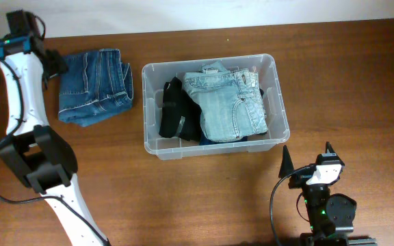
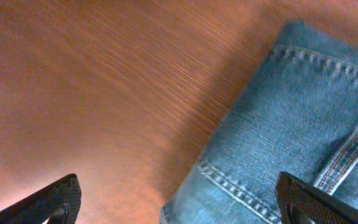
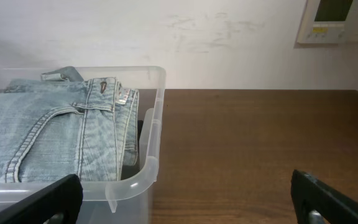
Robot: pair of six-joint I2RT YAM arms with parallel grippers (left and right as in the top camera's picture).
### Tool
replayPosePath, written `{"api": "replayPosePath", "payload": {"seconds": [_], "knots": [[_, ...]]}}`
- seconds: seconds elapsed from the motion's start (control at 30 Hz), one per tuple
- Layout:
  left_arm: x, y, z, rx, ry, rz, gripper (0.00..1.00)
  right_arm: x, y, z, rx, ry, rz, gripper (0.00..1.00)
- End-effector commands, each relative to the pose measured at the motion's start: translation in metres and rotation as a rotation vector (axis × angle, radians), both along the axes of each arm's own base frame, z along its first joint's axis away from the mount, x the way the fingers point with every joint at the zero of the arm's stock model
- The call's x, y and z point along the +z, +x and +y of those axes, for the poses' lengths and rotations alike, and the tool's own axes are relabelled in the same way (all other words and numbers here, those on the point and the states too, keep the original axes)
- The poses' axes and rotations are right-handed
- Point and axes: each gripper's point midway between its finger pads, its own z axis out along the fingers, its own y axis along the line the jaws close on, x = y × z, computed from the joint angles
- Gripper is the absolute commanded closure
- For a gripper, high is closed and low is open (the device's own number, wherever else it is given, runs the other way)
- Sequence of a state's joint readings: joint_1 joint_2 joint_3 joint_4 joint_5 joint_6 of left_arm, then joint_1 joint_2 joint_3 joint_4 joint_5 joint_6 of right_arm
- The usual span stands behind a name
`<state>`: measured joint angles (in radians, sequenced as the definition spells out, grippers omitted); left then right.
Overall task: Pack container
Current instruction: 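Move the left gripper over to the dark blue jeans, then lower the left gripper onto the dark blue jeans and grasp them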
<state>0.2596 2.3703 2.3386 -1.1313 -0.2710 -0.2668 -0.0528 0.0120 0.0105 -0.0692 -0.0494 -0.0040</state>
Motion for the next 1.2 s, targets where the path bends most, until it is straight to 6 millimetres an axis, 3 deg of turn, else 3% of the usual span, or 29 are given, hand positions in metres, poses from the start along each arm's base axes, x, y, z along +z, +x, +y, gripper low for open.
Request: {"api": "replayPosePath", "payload": {"seconds": [0.0, 0.1, 0.2, 0.63, 0.77, 0.83, 1.03, 1.1, 1.17], "knots": [[-0.046, 0.008, -0.012, -0.151, -0.221, 0.014, 0.01, -0.002, 0.000, -0.002, -0.008, -0.003, 0.002, 0.02], [-0.069, 0.008, -0.014, -0.196, -0.308, 0.022, 0.01, -0.002, 0.000, -0.002, -0.008, -0.004, 0.002, 0.02], [-0.091, 0.010, -0.028, -0.299, -0.436, 0.009, 0.01, -0.002, 0.000, -0.002, -0.008, -0.004, 0.002, 0.02], [-0.139, 0.009, -0.064, -0.403, -0.665, 0.005, 0.01, -0.002, 0.000, -0.002, -0.008, -0.003, 0.002, 0.02], [-0.145, 0.006, -0.068, -0.400, -0.696, 0.019, 0.02, -0.002, 0.000, -0.002, -0.008, -0.003, 0.002, 0.02], [-0.145, 0.004, -0.069, -0.397, -0.699, 0.025, 0.09, -0.002, 0.000, -0.002, -0.008, -0.004, 0.002, 0.02], [-0.146, -0.001, -0.070, -0.390, -0.712, 0.044, 0.73, -0.002, 0.000, -0.002, -0.008, -0.004, 0.002, 0.02], [-0.143, -0.002, -0.071, -0.388, -0.715, 0.047, 0.99, -0.002, 0.000, -0.002, -0.008, -0.004, 0.002, 0.02], [-0.137, -0.002, -0.071, -0.388, -0.716, 0.048, 0.99, -0.002, 0.000, -0.002, -0.008, -0.004, 0.002, 0.02]]}}
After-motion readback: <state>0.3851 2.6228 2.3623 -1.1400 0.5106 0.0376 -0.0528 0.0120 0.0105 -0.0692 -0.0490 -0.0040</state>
